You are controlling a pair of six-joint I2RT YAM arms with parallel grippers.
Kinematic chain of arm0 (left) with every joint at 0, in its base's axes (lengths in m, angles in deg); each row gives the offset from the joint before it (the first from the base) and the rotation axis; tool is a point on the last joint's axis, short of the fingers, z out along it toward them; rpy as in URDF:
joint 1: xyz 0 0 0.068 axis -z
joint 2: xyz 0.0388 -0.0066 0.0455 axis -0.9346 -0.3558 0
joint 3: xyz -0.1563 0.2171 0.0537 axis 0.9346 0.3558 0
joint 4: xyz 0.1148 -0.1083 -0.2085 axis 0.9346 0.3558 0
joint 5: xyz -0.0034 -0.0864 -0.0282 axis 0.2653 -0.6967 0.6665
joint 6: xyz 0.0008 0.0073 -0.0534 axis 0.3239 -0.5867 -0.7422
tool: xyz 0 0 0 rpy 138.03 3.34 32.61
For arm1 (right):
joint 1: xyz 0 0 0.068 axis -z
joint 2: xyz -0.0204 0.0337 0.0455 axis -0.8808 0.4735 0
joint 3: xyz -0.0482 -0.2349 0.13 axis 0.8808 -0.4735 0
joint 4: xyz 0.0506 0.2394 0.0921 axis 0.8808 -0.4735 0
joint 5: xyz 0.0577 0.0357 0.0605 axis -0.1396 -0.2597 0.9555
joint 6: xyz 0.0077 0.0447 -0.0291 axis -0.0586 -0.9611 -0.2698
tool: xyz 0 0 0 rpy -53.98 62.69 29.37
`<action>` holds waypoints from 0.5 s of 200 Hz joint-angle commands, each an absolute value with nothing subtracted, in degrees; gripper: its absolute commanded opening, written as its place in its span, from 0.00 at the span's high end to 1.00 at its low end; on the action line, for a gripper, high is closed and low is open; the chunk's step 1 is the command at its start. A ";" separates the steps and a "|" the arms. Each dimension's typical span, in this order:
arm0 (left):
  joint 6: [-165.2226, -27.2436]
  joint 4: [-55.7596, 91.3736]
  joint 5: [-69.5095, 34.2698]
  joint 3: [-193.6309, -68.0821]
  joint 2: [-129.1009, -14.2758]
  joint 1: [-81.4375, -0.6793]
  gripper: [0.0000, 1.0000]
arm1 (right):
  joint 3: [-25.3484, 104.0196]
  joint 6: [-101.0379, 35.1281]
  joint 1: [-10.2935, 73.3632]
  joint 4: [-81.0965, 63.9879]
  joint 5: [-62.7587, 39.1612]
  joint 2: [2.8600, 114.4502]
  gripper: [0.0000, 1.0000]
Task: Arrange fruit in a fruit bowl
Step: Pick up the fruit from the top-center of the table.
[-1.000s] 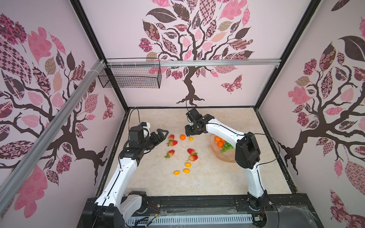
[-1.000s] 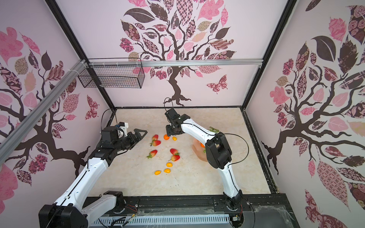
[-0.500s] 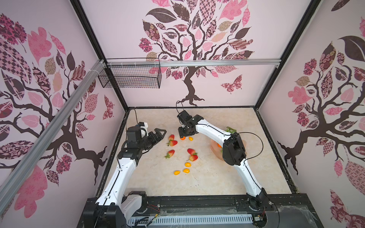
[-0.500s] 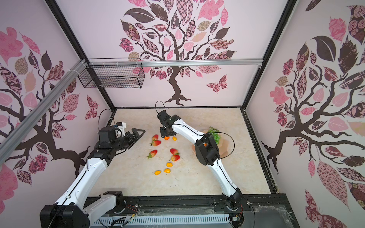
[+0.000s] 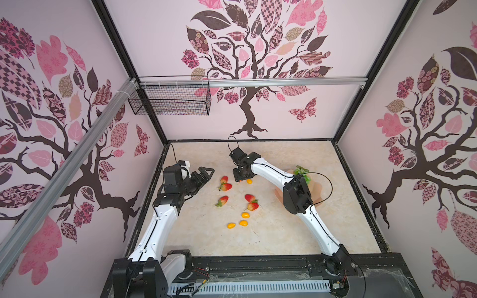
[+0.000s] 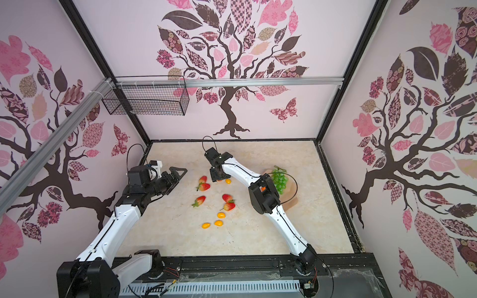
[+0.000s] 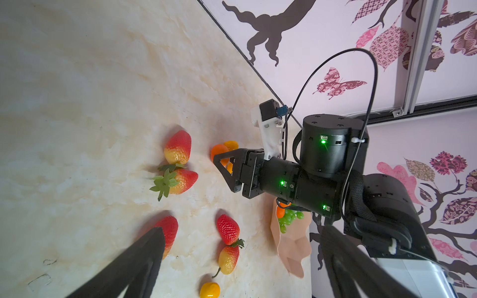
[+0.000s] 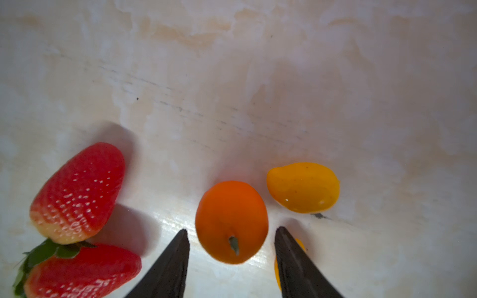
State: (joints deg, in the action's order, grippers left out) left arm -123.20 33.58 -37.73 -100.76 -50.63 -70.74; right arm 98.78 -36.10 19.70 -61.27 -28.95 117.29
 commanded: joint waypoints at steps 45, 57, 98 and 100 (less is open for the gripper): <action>-123.62 31.54 -39.10 -99.32 -51.08 -71.16 0.02 | 104.09 -35.70 19.24 -63.65 -29.32 122.43 0.45; -123.61 31.52 -39.14 -99.32 -51.23 -71.18 0.02 | 104.09 -35.65 19.21 -63.56 -29.28 122.53 0.46; -123.49 31.53 -39.18 -99.24 -51.05 -71.20 0.02 | 104.19 -35.52 19.21 -63.55 -29.49 123.11 0.46; -123.55 31.54 -39.22 -99.26 -51.02 -71.21 0.02 | 104.24 -35.54 19.22 -63.56 -29.46 123.12 0.46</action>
State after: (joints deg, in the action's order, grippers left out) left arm -123.83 32.93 -38.71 -100.76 -50.93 -70.94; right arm 102.41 -36.10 19.50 -61.93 -28.95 120.46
